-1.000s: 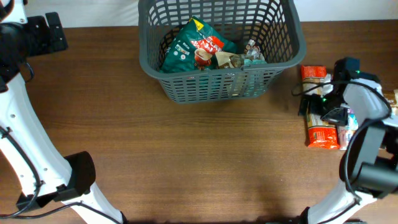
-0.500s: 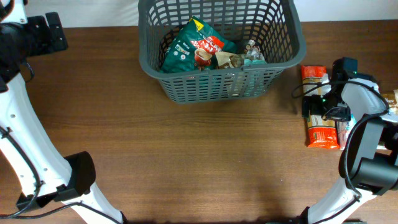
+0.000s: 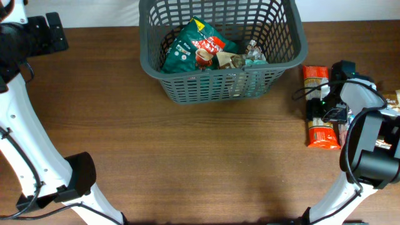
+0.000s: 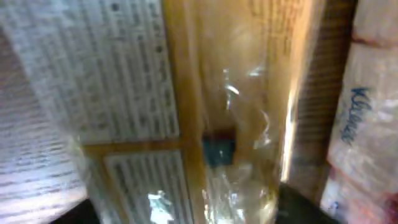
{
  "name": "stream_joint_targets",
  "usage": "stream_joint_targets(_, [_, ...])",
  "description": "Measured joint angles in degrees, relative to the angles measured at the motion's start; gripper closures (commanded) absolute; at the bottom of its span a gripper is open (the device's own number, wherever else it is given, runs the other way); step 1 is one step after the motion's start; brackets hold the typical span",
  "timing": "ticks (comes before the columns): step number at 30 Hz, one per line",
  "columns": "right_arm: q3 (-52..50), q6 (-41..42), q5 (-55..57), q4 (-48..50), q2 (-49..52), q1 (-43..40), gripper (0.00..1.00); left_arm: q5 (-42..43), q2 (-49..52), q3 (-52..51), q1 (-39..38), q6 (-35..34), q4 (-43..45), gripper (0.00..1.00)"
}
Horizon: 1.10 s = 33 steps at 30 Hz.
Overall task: Pack container
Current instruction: 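Move the right gripper down onto the red-topped biscuit box and grasp it, then lift the biscuit box with the right gripper toward the basket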
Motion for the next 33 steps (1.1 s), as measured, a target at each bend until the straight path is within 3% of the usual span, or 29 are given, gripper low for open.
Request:
stream_joint_targets(1, [0.07, 0.22, -0.26, -0.09, 0.04, 0.0, 0.72, 0.0, 0.0, 0.0, 0.0, 0.0, 0.02, 0.01])
stream_joint_targets(2, [0.15, 0.2, -0.46, -0.13, 0.04, 0.02, 0.81, 0.0, 0.0, 0.0, 0.0, 0.0, 0.02, 0.01])
stream_joint_targets(5, [1.05, 1.27, -1.29, -0.63, -0.68, 0.11, 0.97, 0.0, 0.0, 0.0, 0.0, 0.0, 0.02, 0.01])
stream_joint_targets(13, [4.15, 6.99, -5.77, -2.47, -0.22, -0.17, 0.96, 0.0, 0.0, 0.0, 0.0, 0.0, 0.02, 0.01])
stream_joint_targets(19, [11.98, 9.44, -10.62, -11.65, 2.29, -0.04, 0.96, 0.0, 0.0, 0.0, 0.0, 0.0, 0.02, 0.01])
stream_joint_targets(33, [51.91, 11.85, -12.9, -33.46, 3.58, 0.13, 0.96, 0.02, 0.0, 0.0, 0.0, 0.0, -0.02, 0.01])
